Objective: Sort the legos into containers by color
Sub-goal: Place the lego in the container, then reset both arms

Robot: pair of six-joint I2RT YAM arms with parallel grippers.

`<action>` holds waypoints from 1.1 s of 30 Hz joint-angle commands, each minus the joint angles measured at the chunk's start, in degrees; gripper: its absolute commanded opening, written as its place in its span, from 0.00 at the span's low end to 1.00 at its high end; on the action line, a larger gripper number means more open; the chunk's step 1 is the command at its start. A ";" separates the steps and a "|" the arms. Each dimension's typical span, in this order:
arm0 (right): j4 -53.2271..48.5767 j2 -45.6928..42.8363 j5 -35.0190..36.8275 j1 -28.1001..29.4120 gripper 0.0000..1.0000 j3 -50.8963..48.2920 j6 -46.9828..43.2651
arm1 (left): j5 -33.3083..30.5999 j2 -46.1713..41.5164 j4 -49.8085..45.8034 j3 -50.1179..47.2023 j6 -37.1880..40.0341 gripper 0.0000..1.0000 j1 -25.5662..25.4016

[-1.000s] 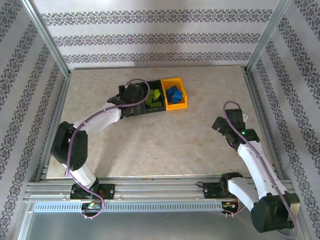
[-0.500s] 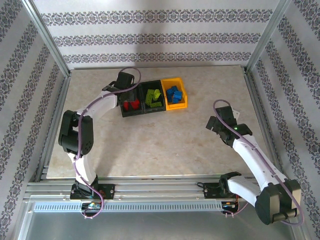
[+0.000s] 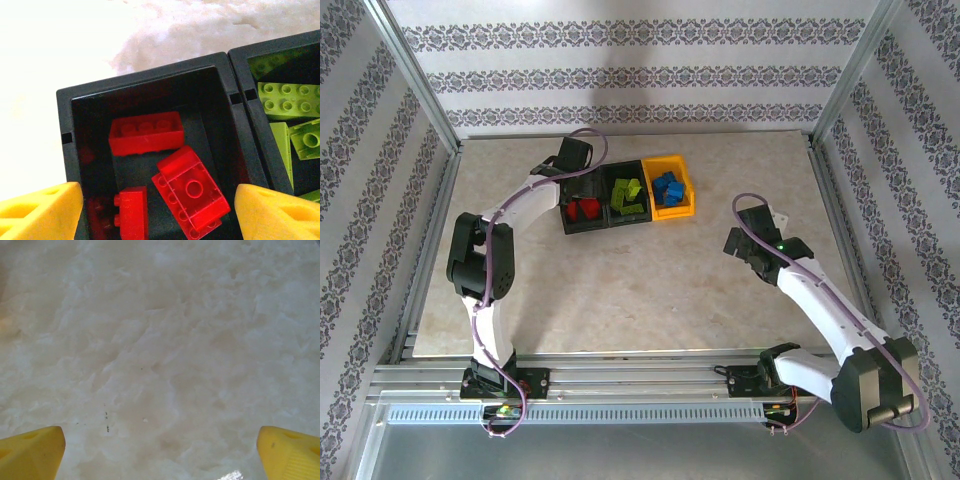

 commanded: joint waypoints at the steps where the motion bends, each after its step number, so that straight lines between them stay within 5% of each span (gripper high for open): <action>1: 0.08 -0.39 2.47 0.93 0.98 1.64 0.17 | -0.58 -3.15 -1.81 -0.11 0.30 0.81 0.64; 11: 4.60 -6.56 2.87 1.14 0.98 -1.54 -2.35 | -1.74 -21.20 3.79 -14.95 -3.66 0.88 0.64; 15: 7.96 -8.14 2.77 1.13 0.98 -3.21 -4.86 | -5.37 -30.90 6.97 -24.74 -5.02 1.00 0.68; 21: 14.28 -9.94 4.82 1.00 0.98 -6.12 -8.89 | -14.96 -46.56 10.38 -39.50 -4.90 1.00 1.30; 25: 19.39 -9.97 5.44 0.32 0.98 -8.09 -11.33 | -20.18 -56.14 13.50 -48.93 -4.82 1.00 3.80; 33: 32.31 -8.35 6.54 -0.16 0.98 -13.12 -20.06 | -17.15 -61.32 23.57 -60.81 -1.90 0.99 11.21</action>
